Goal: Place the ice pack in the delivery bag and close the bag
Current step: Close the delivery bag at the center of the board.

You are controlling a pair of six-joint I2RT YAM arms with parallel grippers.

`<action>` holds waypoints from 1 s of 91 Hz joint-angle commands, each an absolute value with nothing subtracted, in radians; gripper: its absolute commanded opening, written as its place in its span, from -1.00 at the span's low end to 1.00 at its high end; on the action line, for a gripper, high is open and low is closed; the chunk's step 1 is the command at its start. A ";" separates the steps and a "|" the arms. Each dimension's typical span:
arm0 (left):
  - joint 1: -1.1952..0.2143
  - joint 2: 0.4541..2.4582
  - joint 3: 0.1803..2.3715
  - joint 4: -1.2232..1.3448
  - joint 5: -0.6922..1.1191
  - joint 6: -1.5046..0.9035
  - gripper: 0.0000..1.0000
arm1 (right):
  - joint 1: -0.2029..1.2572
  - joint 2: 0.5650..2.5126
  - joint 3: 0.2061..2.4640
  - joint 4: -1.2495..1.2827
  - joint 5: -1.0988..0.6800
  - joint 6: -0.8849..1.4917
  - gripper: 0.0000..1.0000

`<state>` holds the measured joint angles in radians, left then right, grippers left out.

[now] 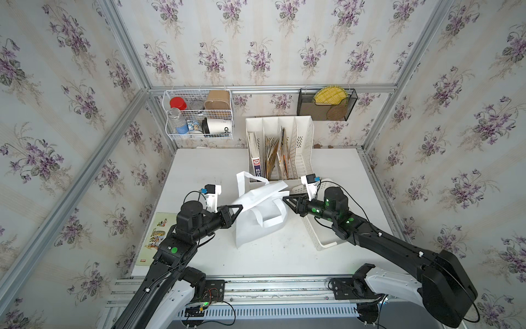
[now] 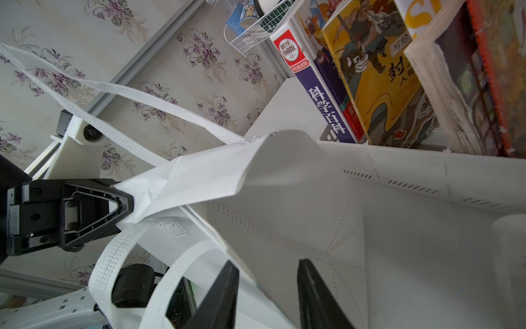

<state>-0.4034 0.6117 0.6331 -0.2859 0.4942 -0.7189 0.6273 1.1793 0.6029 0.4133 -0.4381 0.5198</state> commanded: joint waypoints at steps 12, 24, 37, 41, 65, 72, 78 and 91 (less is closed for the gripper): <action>-0.403 0.593 0.619 -0.305 0.584 -0.705 -1.00 | 0.606 1.261 0.669 0.518 -0.506 0.555 -0.78; -0.403 0.586 0.615 -0.311 0.598 -0.698 -1.00 | 0.604 1.310 0.704 0.510 -0.522 0.565 -1.00; -0.403 0.578 0.615 -0.320 0.602 -0.686 -1.00 | 0.600 1.318 0.701 0.501 -0.471 0.572 -1.00; -0.403 0.576 0.617 -0.326 0.603 -0.679 -1.00 | 0.597 1.313 0.702 0.496 -0.454 0.575 -1.00; -0.403 0.558 0.635 -0.327 0.675 -0.617 -1.00 | 0.577 1.283 0.755 0.359 -0.365 0.566 -1.00; -0.404 0.559 0.642 -0.341 0.692 -0.590 -1.00 | 0.570 1.296 0.787 0.302 -0.359 0.566 -1.00; -0.403 0.564 0.661 -0.402 0.675 -0.546 -1.00 | 0.569 1.308 0.808 0.264 -0.356 0.562 -1.00; -0.403 0.565 0.709 -0.532 0.575 -0.455 -1.00 | 0.568 1.303 0.810 0.225 -0.335 0.557 -1.00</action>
